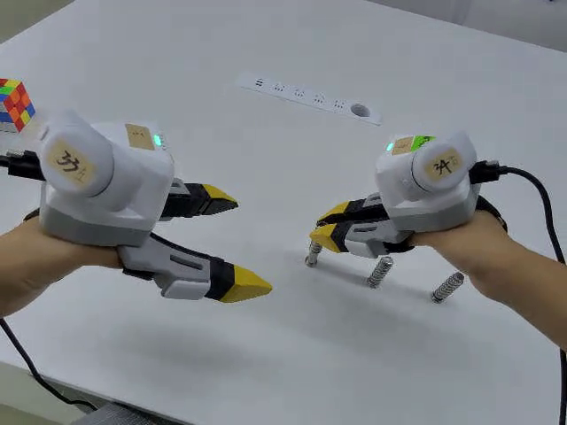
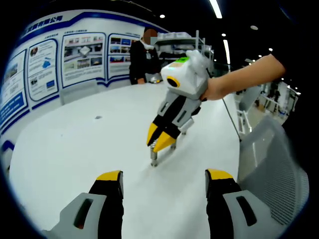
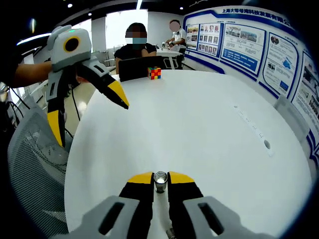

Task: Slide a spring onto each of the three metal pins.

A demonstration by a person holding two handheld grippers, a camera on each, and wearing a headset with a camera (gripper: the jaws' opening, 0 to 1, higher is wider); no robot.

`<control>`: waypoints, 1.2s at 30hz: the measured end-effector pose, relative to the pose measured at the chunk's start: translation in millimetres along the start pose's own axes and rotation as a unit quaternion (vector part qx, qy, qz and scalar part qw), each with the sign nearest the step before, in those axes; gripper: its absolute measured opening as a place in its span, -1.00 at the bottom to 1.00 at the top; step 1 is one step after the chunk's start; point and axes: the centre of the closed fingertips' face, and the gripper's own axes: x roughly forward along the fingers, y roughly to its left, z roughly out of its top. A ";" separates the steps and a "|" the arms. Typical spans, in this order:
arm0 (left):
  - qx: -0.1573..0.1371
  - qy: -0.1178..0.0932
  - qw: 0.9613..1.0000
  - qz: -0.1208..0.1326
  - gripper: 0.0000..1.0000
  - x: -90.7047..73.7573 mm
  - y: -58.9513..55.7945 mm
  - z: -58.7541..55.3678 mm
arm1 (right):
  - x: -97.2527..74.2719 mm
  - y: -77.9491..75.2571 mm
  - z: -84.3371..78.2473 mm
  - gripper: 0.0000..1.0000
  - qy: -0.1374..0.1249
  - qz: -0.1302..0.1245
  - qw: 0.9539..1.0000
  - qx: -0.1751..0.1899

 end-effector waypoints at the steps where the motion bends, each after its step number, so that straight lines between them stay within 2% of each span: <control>1: -0.001 -0.001 1.000 0.000 0.36 -0.2 0.0 -0.1 | 1.3 -0.3 -1.8 -0.77 0.001 0.000 1.000 -0.001; 11: -0.003 0.006 1.000 0.005 0.35 -3.9 2.0 -3.4 | 11.1 -1.8 -13.3 -0.77 0.013 -0.001 1.000 0.002; 27: 0.000 0.008 1.000 0.002 0.34 -3.8 0.1 -1.8 | 14.6 -3.4 -16.9 -0.76 0.019 -0.010 1.000 0.008; 31: 0.001 0.007 1.000 0.002 0.35 -4.2 -1.0 0.0 | 9.0 -7.5 -12.5 -0.69 0.013 -0.022 1.000 0.013; 36: 0.004 0.007 1.000 0.004 0.35 -4.7 -2.3 2.8 | -4.3 -7.6 4.4 -0.66 -0.017 -0.026 0.999 0.025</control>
